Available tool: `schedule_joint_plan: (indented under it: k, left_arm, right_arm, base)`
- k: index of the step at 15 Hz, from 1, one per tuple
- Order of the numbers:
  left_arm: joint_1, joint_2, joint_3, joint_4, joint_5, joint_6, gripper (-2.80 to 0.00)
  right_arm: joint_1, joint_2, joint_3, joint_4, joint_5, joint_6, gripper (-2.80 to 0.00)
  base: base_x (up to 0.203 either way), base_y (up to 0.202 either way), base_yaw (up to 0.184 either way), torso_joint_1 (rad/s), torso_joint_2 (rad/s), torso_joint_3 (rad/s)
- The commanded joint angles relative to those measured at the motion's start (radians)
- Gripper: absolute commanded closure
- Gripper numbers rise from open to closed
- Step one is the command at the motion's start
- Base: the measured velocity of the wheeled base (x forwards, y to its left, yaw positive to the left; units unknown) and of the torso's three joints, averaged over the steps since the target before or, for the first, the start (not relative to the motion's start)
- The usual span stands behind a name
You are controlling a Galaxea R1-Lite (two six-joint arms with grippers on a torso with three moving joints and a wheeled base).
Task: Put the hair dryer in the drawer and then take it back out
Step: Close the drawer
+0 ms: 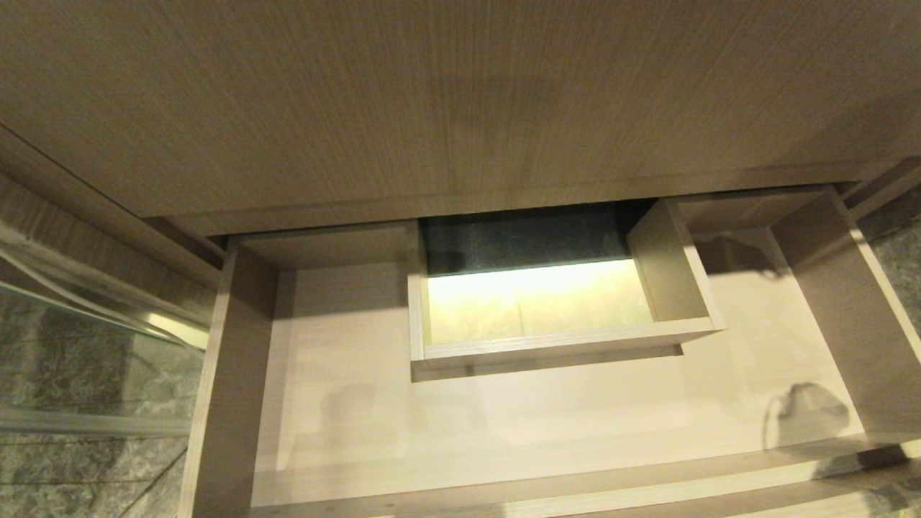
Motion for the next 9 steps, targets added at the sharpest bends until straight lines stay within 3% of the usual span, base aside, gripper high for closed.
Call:
schedule_joint_plan:
  k: [1,9]
  left_arm:
    - [-0.001,0.002,0.000,-0.001,0.000,0.000,0.00]
    - [-0.001,0.000,0.000,-0.001,0.000,0.000,0.00]
  right_arm:
    - [-0.005,0.080,-0.004,0.002,-0.008,-0.004,0.00]
    - [-0.005,0.196,-0.017,-0.091,-0.009,-0.003,0.00]
  base:
    - [0.000,0.000,0.000,0.000,0.00,0.000]
    - [0.000,0.000,0.000,0.000,0.00,0.000]
